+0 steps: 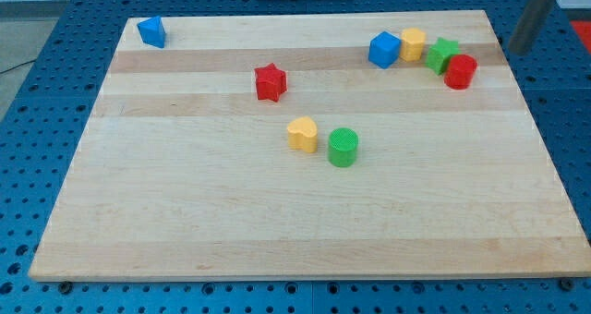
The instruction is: Move red circle to the right of red star
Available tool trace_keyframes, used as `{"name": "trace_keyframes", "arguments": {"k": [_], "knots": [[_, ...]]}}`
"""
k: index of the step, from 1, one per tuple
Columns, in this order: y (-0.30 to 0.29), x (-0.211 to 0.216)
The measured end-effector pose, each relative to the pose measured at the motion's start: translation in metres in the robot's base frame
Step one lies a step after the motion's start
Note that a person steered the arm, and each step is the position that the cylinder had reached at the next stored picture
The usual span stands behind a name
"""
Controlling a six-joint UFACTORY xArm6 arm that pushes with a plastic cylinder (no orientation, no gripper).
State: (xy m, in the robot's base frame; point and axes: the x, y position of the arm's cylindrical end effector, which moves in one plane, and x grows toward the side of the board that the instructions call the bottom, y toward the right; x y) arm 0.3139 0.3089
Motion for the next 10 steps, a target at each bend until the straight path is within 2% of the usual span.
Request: {"name": "trace_keyframes", "arguments": {"k": [1,4,5,6,7,8,10], "knots": [[-0.034,0.026],[-0.170,0.027],[-0.188,0.043],[-0.176,0.087],[-0.181,0.098],[-0.190,0.068],[-0.238,0.058]]}}
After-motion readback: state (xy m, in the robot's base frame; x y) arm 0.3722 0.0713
